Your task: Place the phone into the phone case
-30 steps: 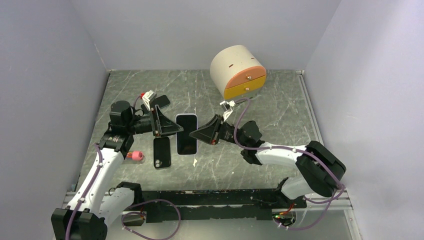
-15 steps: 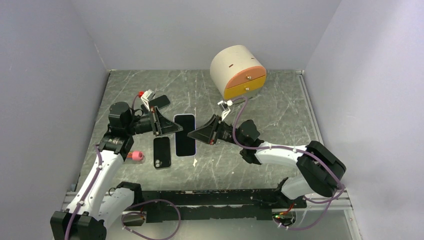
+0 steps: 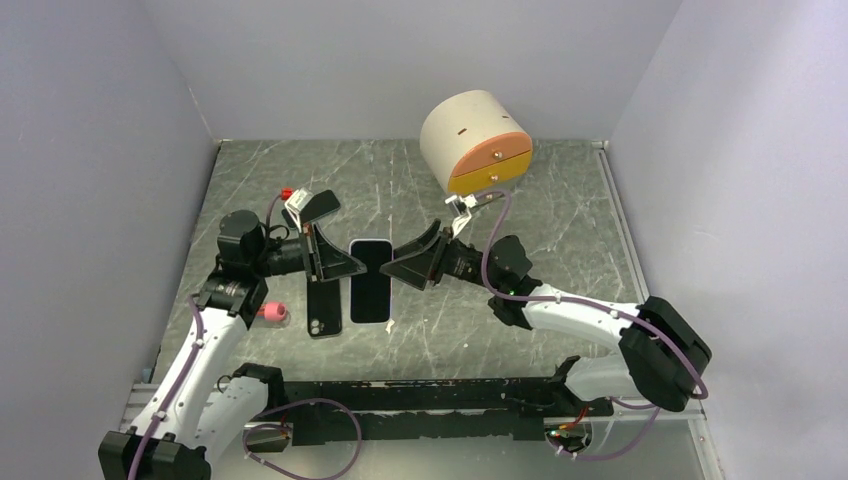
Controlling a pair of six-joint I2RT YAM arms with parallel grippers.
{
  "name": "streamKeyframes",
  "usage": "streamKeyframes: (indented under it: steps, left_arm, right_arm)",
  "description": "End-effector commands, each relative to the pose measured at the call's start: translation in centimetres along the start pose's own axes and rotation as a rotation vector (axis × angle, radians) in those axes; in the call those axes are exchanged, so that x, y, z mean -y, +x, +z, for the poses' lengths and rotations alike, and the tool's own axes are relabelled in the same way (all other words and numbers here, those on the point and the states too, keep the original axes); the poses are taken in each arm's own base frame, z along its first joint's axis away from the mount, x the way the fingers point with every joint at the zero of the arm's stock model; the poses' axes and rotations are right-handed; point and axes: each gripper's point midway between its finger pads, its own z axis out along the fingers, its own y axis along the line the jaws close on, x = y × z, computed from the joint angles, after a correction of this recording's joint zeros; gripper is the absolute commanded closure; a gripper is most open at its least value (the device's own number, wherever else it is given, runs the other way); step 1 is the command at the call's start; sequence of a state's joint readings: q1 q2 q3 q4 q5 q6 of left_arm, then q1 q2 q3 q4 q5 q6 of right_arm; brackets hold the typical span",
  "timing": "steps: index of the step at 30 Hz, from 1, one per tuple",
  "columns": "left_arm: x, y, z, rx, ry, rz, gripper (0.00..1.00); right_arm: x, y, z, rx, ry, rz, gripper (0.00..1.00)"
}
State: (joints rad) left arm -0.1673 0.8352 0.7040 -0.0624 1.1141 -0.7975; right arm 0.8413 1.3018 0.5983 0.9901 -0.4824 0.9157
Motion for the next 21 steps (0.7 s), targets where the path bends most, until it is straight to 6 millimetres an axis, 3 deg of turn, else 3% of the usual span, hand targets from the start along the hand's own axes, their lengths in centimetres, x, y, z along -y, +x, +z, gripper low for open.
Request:
streamKeyframes:
  steps: [1, 8, 10, 16, 18, 21]
  left_arm:
    - [2.6, 0.4, -0.3, -0.014, 0.114, 0.162, 0.97]
    - [3.1, 1.2, -0.2, -0.012, 0.147, 0.193, 0.97]
    - [2.7, 1.2, -0.1, -0.013, 0.127, 0.185, 0.97]
    - [0.5, 1.3, 0.0, -0.027, 0.006, 0.142, 0.97]
    - [-0.2, 1.1, 0.1, -0.022, -0.034, 0.129, 0.97]
    - [-1.4, 1.0, 0.1, -0.022, -0.095, 0.102, 0.97]
  right_arm:
    - [-2.2, -2.0, 0.5, 0.007, -0.054, -0.061, 0.27]
    - [-2.4, -2.1, 1.3, -0.043, -0.054, -0.059, 0.25]
    - [-2.7, -2.3, 1.4, -0.043, -0.065, -0.065, 0.30]
    - [-3.3, -2.8, 1.3, -0.030, -0.088, -0.067, 0.67]
    - [-3.2, -2.8, 1.3, -0.030, -0.083, -0.074, 0.84]
    - [-3.4, -3.0, 1.2, -0.028, -0.081, -0.096, 1.00]
